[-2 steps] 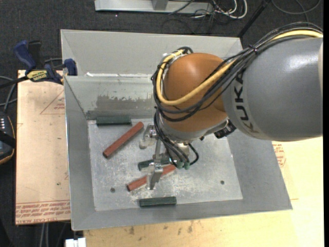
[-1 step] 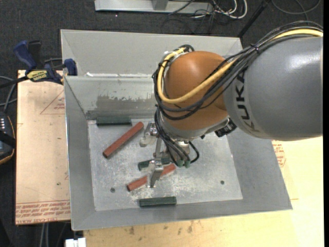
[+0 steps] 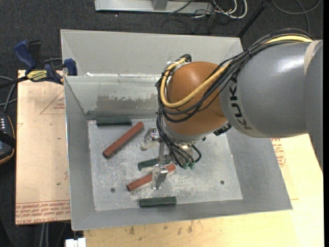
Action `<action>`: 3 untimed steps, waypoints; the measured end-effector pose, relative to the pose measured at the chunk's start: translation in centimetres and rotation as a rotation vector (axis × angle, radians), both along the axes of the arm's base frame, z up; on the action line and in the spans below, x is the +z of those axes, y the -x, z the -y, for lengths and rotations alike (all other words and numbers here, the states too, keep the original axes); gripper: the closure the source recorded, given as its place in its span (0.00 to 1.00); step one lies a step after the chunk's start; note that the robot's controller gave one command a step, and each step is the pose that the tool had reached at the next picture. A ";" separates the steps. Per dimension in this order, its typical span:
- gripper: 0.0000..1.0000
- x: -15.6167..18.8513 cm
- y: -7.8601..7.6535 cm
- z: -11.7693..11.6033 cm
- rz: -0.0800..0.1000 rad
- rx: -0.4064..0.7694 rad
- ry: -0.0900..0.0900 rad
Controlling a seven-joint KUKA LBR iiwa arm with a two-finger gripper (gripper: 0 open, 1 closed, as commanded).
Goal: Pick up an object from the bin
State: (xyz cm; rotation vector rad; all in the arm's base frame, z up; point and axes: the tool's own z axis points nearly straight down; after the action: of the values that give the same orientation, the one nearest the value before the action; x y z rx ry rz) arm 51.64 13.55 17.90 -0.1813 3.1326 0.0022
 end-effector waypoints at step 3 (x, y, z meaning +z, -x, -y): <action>0.00 -10.4 -1.5 3.9 0.015 0.101 -0.005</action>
Offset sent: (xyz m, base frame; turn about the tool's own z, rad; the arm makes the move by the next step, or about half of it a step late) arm 0.0178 -0.0416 -0.1090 0.0076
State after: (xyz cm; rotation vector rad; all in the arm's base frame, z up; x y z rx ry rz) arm 53.17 9.65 7.51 -0.3371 3.1040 0.0085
